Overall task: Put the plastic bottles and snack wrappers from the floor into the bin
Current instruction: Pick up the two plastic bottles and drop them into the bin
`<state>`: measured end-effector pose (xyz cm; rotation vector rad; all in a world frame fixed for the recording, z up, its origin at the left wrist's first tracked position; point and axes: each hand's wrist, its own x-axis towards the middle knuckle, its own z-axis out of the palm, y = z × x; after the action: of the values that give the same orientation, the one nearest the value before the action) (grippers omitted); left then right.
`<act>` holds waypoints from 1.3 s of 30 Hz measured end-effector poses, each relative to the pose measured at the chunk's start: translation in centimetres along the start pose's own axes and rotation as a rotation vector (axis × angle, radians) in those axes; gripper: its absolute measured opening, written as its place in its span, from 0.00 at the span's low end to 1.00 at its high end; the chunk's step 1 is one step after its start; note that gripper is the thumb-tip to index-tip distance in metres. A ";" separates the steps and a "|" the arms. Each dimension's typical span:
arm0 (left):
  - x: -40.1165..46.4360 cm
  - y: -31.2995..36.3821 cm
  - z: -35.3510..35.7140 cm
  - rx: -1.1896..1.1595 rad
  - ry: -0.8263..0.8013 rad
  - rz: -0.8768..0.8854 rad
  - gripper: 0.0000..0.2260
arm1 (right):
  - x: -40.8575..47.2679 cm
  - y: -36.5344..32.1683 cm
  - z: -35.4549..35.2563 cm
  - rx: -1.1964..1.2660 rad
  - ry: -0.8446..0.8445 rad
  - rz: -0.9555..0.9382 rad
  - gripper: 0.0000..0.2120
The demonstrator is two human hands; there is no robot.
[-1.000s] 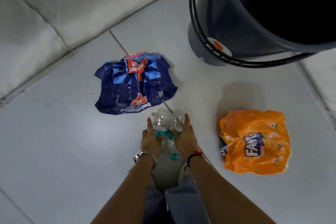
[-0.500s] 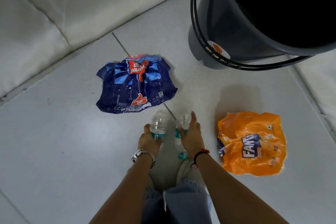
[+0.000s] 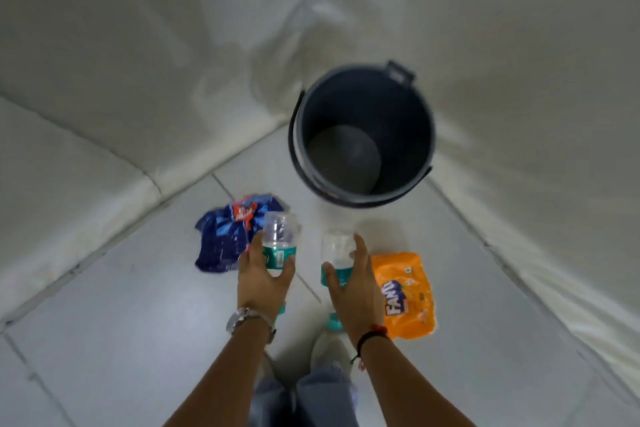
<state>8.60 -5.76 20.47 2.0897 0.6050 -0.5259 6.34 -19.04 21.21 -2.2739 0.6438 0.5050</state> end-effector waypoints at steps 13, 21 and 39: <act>7.3 19.0 -0.8 0.187 -0.088 0.344 0.32 | 12.2 -8.3 -13.7 0.112 0.252 -0.062 0.31; 16.0 17.1 5.1 0.231 -0.182 0.292 0.33 | 20.8 -6.5 -8.6 0.102 0.219 0.057 0.27; 15.5 14.6 4.9 0.824 -0.049 0.708 0.30 | 21.2 -3.5 -8.2 -0.554 0.118 -0.230 0.27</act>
<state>28.88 -13.66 18.30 2.8234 -0.4895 -0.4350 26.70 -29.12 17.59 -2.8731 0.3096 0.4805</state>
